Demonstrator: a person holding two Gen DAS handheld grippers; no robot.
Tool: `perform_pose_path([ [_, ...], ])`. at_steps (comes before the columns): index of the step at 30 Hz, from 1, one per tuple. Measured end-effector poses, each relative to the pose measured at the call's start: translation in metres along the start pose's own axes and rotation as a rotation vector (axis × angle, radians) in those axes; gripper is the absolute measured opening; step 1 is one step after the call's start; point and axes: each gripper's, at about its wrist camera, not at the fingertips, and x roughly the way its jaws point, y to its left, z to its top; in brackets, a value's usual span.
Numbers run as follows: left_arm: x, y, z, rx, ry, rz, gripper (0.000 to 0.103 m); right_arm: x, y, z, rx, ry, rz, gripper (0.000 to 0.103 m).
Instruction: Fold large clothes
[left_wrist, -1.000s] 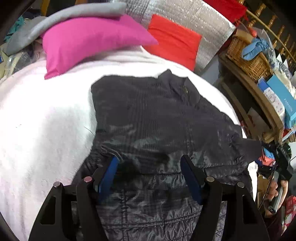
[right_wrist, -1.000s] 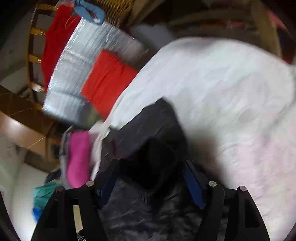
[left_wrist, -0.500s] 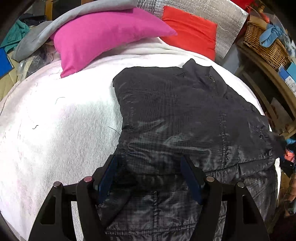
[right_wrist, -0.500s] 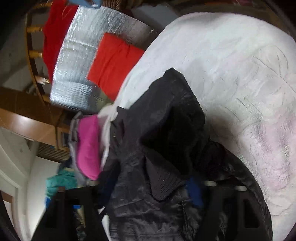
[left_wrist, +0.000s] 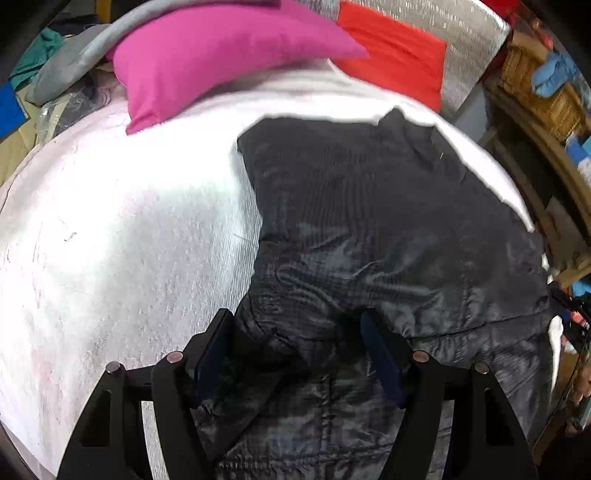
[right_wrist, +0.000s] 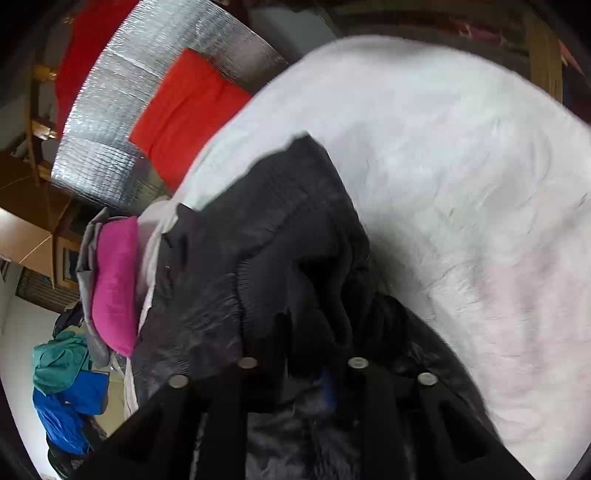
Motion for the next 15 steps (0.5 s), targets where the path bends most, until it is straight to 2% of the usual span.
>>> perform_pose_path([
  [1,-0.005,0.000,0.001,-0.004,-0.022,-0.010,0.072,-0.010,0.002,0.001,-0.008,-0.052,-0.025,0.065],
  [2,-0.014,0.000,0.002,-0.009,-0.055,-0.025,0.072,-0.027,0.002,-0.001,-0.014,-0.152,-0.065,0.078],
  [3,-0.020,0.000,0.004,-0.010,-0.080,-0.033,0.072,-0.040,0.003,-0.002,-0.019,-0.229,-0.095,0.086],
  [5,-0.027,-0.004,0.004,-0.002,-0.121,-0.036,0.072,-0.055,0.008,-0.003,-0.054,-0.312,-0.098,0.086],
  [7,-0.027,-0.012,0.005,0.027,-0.135,-0.040,0.072,-0.049,0.022,-0.009,-0.114,-0.291,-0.023,0.084],
  [8,-0.022,-0.018,0.005,0.050,-0.126,-0.035,0.072,-0.036,0.035,-0.014,-0.162,-0.239,-0.007,0.083],
  [9,-0.019,-0.021,0.004,0.065,-0.116,-0.028,0.072,-0.029,0.042,-0.017,-0.193,-0.214,-0.008,0.074],
  [10,-0.012,-0.026,0.003,0.086,-0.096,-0.018,0.072,-0.018,0.053,-0.021,-0.240,-0.181,-0.012,0.060],
  [11,-0.003,-0.031,0.002,0.107,-0.068,-0.004,0.072,-0.004,0.065,-0.028,-0.285,-0.138,-0.015,0.054],
  [13,0.010,-0.040,-0.003,0.148,-0.029,0.051,0.072,0.024,0.077,-0.037,-0.332,-0.046,-0.040,0.050],
  [15,0.017,-0.048,-0.006,0.192,-0.019,0.094,0.072,0.051,0.071,-0.043,-0.340,0.051,-0.118,0.051],
])
